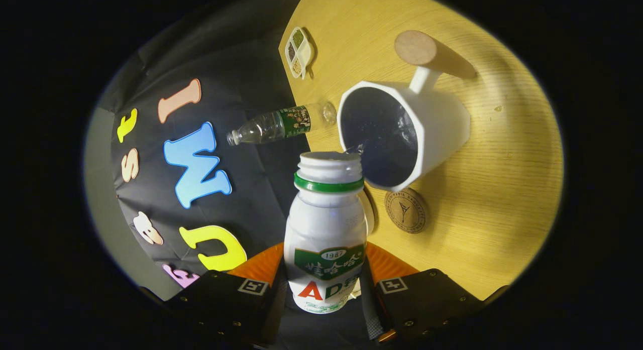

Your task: Take the bottle from table, then pour the juice into the cup, finally place the bottle on the coaster

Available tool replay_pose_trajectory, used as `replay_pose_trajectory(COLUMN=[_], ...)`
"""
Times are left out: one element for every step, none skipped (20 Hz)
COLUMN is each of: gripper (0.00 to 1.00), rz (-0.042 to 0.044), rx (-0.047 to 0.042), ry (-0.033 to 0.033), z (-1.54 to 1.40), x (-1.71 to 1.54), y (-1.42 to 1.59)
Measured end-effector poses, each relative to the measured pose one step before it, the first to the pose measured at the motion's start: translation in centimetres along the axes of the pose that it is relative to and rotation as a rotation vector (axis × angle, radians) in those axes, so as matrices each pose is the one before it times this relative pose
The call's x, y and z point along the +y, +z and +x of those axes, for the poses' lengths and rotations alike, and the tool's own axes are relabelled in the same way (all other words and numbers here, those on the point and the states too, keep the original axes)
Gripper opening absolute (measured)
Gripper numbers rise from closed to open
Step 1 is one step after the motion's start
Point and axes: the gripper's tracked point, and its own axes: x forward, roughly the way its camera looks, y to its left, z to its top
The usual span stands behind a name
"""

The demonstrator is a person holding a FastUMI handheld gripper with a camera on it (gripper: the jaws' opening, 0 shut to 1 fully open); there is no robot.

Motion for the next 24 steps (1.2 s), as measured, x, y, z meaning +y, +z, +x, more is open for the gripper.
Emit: replay_pose_trajectory(gripper=[0.65, 0.65, 0.65, 0.65, 0.65, 0.65, 0.65, 0.65, 0.65, 0.65, 0.65, 0.65, 0.65, 0.65, 0.65, 0.65, 0.65, 0.65, 0.65, 0.65, 0.65, 0.65, 0.65, 0.65], rz=[-0.001, 0.0012, 0.00308, 0.002, 0.0073, 0.0136, 0.00715, 0.00125, 0.00741, 0.01082, 0.00477, 0.00031, 0.00517, 0.01153, 0.01089, 0.01026, 0.00569, 0.00248, -0.00177, -0.00185, 0.00297, 0.00698, 0.00792, 0.00604], rx=[0.00786, 0.00262, -0.00045, -0.00207, -0.00371, -0.00378, 0.0007, -0.00023, -0.00388, -0.00267, -0.00192, -0.00026, -0.00388, -0.00377, -0.00455, -0.00489, -0.0012, -0.00123, 0.00136, -0.00155, -0.00004, -0.0046, -0.004, -0.00499], ry=[-0.00314, -0.00025, 0.00295, 0.00397, 0.0029, 0.00541, -0.00543, -0.0029, 0.00172, 0.00459, 0.00161, -0.00117, 0.00056, 0.00355, -0.00056, 0.00089, 0.00168, -0.00073, -0.00067, 0.00256, 0.00466, 0.00374, 0.00105, 0.00048], z=[0.066, 0.081, 0.082, 0.09, -0.203, -0.11, 0.005, 0.046, 0.023, 0.133, -0.111, -0.014, -0.036, -0.037, 0.029, -0.091, -0.043, 0.033, 0.037, 0.019, 0.051, -0.051, -0.063, 0.007], x=[0.023, 0.035, 0.282, 0.186, 0.05, 0.126, 0.012, -0.053, 0.218, 0.197, 0.152, -0.002, 0.053, 0.089, 0.161, 0.012, 0.051, 0.054, 0.087, 0.103, 0.084, 0.039, 0.011, 0.035], y=[-0.128, 0.027, -0.012, -0.037, 0.047, 0.082, -0.153, -0.076, -0.057, 0.017, -0.107, -0.038, 0.033, 0.056, 0.013, -0.008, -0.014, 0.041, -0.03, 0.031, 0.121, 0.153, 0.063, 0.101])
